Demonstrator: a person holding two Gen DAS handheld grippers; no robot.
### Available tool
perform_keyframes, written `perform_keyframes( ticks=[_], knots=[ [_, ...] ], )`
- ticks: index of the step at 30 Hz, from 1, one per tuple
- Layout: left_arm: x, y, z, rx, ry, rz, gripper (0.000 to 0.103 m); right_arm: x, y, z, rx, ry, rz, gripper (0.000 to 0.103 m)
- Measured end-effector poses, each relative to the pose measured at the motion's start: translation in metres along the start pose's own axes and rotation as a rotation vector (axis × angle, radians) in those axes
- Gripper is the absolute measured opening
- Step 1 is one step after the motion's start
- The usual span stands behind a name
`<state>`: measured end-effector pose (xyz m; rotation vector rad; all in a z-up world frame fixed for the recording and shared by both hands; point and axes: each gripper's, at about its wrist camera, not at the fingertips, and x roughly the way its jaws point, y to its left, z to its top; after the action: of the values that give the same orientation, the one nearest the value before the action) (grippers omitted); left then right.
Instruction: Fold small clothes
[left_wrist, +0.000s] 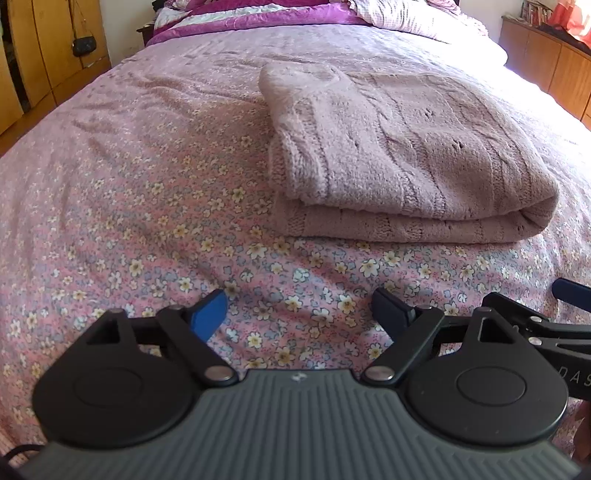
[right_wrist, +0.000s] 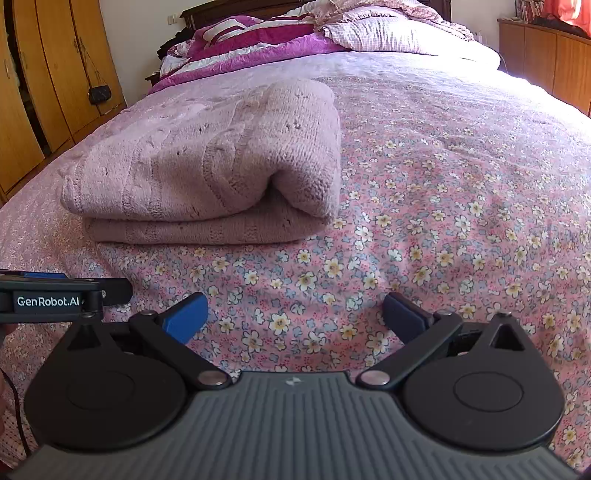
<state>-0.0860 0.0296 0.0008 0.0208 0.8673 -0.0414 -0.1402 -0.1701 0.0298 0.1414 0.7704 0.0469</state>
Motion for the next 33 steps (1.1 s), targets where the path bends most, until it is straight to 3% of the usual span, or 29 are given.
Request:
perform_keyframes(
  ticks=[33],
  knots=[
    [-0.0014, -0.0029, -0.0015, 0.012, -0.005, 0.01, 0.088, 0.0046, 0.0038, -0.0029, -0.021, -0.001, -0.015, 0.103]
  ],
)
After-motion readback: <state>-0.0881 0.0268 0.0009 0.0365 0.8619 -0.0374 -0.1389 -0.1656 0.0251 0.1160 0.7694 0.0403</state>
